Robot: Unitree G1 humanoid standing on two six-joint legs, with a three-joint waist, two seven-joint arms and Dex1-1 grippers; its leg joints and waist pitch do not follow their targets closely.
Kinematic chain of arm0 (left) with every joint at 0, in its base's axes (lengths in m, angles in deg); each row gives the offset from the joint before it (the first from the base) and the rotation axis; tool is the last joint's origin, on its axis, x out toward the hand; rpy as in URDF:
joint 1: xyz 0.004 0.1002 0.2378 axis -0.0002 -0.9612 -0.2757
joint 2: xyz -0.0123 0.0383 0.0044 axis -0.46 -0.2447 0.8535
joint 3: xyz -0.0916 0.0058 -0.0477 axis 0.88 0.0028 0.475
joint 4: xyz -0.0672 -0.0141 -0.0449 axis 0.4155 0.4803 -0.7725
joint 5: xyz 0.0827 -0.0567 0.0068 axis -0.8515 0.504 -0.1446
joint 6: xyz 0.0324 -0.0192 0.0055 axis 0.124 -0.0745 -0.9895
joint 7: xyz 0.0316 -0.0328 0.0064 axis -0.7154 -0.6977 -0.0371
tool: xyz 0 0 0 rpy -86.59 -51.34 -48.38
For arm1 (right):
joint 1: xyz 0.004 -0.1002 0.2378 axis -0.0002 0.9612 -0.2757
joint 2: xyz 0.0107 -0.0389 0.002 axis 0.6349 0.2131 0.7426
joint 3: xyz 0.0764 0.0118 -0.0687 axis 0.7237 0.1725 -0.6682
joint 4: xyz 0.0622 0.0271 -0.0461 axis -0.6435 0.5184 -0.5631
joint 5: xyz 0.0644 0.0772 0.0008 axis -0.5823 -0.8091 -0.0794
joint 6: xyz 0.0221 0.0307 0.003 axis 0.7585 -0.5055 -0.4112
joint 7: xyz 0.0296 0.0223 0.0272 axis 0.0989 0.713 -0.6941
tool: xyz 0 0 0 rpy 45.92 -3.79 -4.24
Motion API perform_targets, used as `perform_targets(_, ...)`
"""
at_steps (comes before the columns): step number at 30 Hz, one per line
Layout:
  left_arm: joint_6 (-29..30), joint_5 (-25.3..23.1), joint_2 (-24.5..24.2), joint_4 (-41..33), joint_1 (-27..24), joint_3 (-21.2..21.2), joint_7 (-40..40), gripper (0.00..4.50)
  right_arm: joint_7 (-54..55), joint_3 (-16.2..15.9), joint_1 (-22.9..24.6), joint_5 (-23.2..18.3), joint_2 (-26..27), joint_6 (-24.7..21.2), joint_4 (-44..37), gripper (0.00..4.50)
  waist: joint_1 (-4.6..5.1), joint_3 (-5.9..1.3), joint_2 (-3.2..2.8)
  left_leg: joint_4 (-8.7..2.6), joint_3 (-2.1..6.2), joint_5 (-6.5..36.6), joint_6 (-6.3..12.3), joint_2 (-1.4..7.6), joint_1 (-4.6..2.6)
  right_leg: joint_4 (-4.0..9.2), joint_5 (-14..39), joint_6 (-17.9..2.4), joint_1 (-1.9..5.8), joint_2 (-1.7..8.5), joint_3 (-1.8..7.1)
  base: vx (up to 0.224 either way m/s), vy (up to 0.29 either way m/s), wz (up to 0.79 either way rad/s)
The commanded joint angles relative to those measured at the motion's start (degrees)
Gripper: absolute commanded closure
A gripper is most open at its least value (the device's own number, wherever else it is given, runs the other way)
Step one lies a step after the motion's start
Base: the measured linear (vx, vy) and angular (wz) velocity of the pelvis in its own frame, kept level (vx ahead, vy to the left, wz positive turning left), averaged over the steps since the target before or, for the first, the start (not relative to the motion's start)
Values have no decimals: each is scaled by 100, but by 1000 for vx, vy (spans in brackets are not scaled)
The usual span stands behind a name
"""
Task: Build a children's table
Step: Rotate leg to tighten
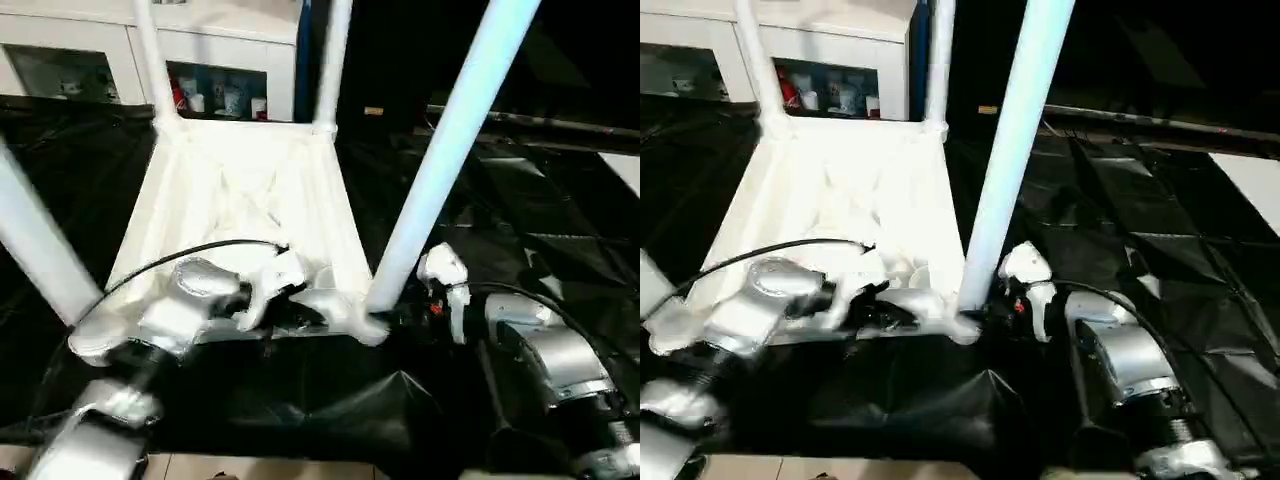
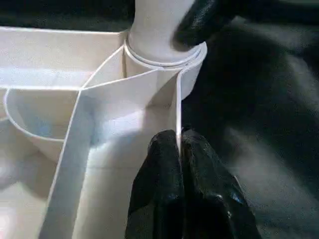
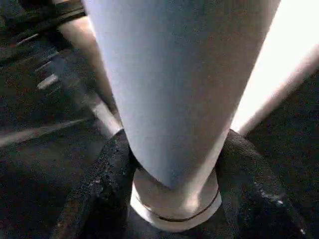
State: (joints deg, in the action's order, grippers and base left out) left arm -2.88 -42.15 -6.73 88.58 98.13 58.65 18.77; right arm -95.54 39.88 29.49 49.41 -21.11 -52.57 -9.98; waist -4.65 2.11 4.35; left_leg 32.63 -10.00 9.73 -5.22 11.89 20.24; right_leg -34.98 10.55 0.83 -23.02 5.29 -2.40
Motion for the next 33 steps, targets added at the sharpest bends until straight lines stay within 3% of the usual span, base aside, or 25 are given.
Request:
perform_targets(1,124,-18,428,312,163,206,-1034,450,803,-189,-28,202,442,-106,401,251,5,-251,45,-397,10,1719,-135,53,37,514,2425,-733,227,235,123,-69,-5,-10)
perform_targets(3,222,-46,714,439,283,253,-1481,450,1496,-81,-115,273,842,-171,587,252,21,-244,38,-377,30,1950,-138,44,-30,629,3140,-454,159,263,120,0,0,0)
perform_targets(5,259,-71,834,484,333,250,-1660,450,1814,-20,-168,301,1024,-191,664,253,47,-240,23,-388,48,2056,-145,38,-40,648,3239,-413,123,248,113,0,0,0)
perform_targets(6,276,-139,964,563,396,209,-1848,450,2245,69,-270,334,1253,-189,811,253,52,-245,13,-396,58,2070,-142,38,-29,644,3221,-401,143,245,103,0,0,0)
perform_targets(7,259,-267,1140,712,490,143,-2117,450,2844,188,-434,415,1559,-138,1059,253,99,-236,-10,-402,59,2243,-166,37,-53,661,3199,-397,80,219,101,0,0,0)
perform_targets(9,236,-344,1250,813,540,89,-2236,450,3150,192,-587,519,1751,-76,1255,253,120,-247,-20,-409,72,2310,-161,31,-36,664,3155,-377,107,221,93,0,0,0)
perform_targets(11,161,-429,1336,919,583,13,-2293,450,3209,39,-771,705,1897,140,1467,253,139,-250,-39,-416,76,2368,-158,30,-34,668,3086,-373,98,215,91,0,0,0)
perform_targets(15,82,-431,1246,872,524,-58,-2064,450,2952,71,-769,624,1911,303,1353,253,127,-255,-42,-440,63,2304,-77,44,-12,635,2626,-493,126,203,106,0,0,0)
perform_targets(16,28,-431,1197,858,503,-78,-1958,450,2868,122,-748,549,1902,299,1301,198,124,-256,-41,-440,57,2307,-55,42,-8,630,2579,-522,132,205,111,0,0,0)
perform_targets(20,-118,-392,1062,854,463,-92,-1699,450,2574,168,-678,427,1751,331,1182,175,113,-256,-16,-440,44,2220,10,47,1,630,2537,-558,144,219,124,0,0,0)
perform_targets(21,-164,-354,922,832,427,-84,-1464,450,2214,153,-602,360,1542,343,1057,149,100,-254,-8,-442,40,2165,43,46,0,633,2508,-564,155,221,124,0,0,0)
perform_targets(27,-338,-147,569,613,288,-108,-626,450,1056,-169,-313,299,880,364,521,116,78,-262,-24,-445,24,1891,99,81,28,581,2116,-721,178,225,142,0,0,0)
perform_targets(28,-410,-35,422,453,198,-147,-205,450,593,-281,-180,221,632,384,247,116,63,-271,-12,-440,25,1821,126,88,34,564,1955,-771,213,225,138,0,0,0)
perform_targets(30,-447,291,128,39,-13,-197,703,450,-327,-442,53,55,124,369,-248,116,44,-281,-38,-431,11,1695,208,110,24,517,1548,-931,211,223,149,0,0,0)
perform_targets(33,-377,394,-48,-133,-85,-221,1049,450,-902,-516,162,-37,-226,362,-478,116,-5,-295,-26,-391,-27,1381,338,116,8,444,961,-1183,225,206,155,0,0,0)
